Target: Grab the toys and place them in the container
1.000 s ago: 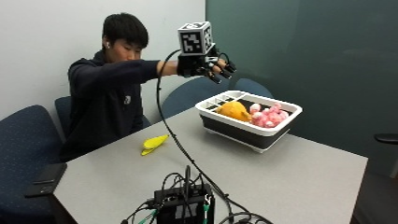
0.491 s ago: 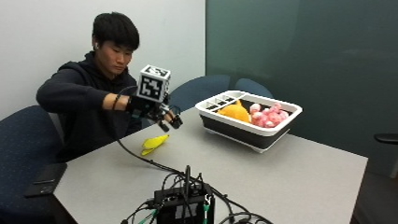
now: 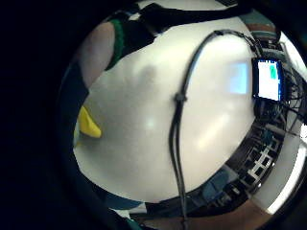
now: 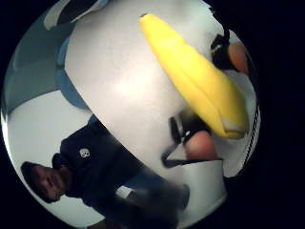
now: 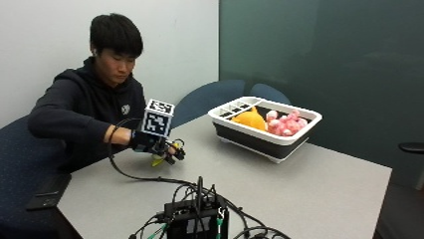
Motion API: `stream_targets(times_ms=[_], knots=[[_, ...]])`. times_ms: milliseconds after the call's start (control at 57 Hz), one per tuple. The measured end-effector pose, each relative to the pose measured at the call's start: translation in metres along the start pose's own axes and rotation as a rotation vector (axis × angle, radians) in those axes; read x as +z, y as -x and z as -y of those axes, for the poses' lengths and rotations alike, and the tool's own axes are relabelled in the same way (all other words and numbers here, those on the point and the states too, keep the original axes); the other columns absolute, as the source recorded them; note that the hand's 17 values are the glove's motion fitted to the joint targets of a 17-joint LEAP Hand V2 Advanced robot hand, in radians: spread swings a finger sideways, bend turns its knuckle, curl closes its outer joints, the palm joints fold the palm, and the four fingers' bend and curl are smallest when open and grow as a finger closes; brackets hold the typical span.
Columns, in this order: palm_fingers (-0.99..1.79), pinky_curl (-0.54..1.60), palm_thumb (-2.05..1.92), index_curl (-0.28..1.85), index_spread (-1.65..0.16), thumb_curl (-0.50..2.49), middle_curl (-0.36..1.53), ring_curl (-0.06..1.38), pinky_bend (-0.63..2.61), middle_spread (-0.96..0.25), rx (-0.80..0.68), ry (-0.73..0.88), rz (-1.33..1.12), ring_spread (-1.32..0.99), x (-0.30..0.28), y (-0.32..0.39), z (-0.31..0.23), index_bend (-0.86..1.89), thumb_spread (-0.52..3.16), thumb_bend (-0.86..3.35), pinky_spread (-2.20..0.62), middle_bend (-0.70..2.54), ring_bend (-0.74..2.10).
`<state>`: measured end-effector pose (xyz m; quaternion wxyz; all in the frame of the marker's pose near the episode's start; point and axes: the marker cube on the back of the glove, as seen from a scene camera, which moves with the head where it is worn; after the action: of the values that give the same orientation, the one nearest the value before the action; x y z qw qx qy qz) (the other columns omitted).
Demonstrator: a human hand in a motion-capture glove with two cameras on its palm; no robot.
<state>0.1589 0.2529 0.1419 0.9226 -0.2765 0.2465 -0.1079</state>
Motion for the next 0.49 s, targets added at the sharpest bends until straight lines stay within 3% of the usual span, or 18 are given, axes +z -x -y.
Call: stream_targets(times_ms=[246, 491], knots=[[0.24, 0.27, 0.70, 0.72, -0.23, 0.54, 0.44, 0.22, 0.54, -0.13, -0.016, -0.062, 0.133, -0.10, -0.030, 0.019, 0.014, 0.83, 1.24, 0.14, 0.02, 0.32, 0.16], [0.28, 0.27, 0.74, 0.76, -0.18, 0.62, 0.52, 0.19, 0.48, -0.24, -0.030, -0.272, 0.117, -0.16, -0.132, 0.049, 0.046, 0.86, 1.14, 0.11, 0.01, 0.52, 0.17]])
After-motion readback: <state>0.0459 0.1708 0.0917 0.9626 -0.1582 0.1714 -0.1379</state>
